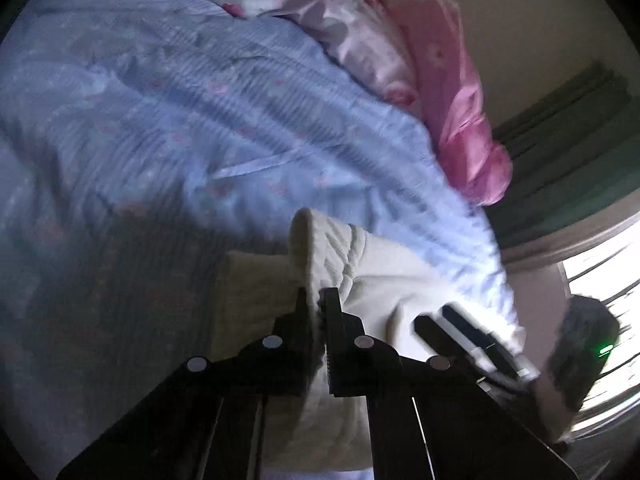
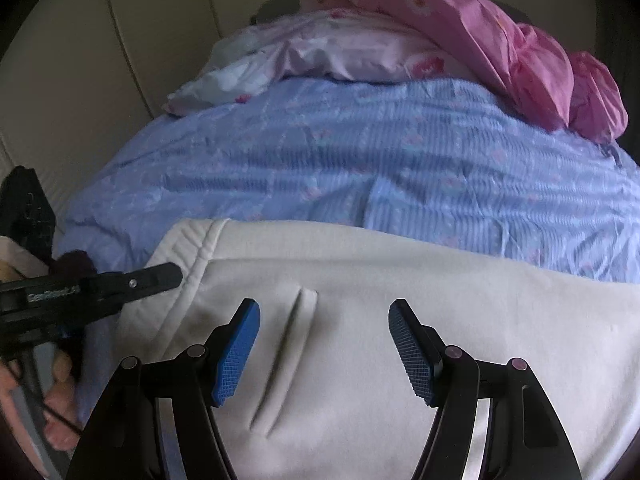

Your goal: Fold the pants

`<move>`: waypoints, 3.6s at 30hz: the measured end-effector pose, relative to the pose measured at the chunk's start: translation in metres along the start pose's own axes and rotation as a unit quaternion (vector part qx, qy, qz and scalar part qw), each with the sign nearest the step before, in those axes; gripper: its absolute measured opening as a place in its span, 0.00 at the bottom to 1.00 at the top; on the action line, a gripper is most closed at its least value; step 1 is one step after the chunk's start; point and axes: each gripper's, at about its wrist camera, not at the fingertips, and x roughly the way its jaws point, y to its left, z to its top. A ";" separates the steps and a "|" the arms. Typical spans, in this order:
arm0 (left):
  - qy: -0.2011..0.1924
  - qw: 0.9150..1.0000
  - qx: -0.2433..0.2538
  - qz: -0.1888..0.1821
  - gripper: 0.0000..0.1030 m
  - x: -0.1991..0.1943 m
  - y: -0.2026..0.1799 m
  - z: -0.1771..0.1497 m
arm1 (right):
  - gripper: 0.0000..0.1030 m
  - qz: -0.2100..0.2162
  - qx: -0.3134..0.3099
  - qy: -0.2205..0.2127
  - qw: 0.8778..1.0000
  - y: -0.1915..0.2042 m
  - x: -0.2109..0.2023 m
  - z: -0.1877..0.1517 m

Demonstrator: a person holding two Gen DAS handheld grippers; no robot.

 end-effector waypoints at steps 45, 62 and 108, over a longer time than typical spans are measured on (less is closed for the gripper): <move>-0.007 0.990 -0.140 -0.027 0.71 0.005 0.055 -0.064 | 0.66 -0.009 -0.059 0.021 0.998 0.023 0.015 -0.030; -0.039 0.987 -0.154 -0.032 0.26 -0.012 0.031 -0.069 | 0.66 -0.003 -0.034 0.033 0.999 0.020 0.023 -0.036; -0.070 0.930 0.335 0.131 0.83 0.003 -0.325 -0.153 | 0.60 -0.059 -0.074 -0.034 0.995 -0.211 -0.206 -0.041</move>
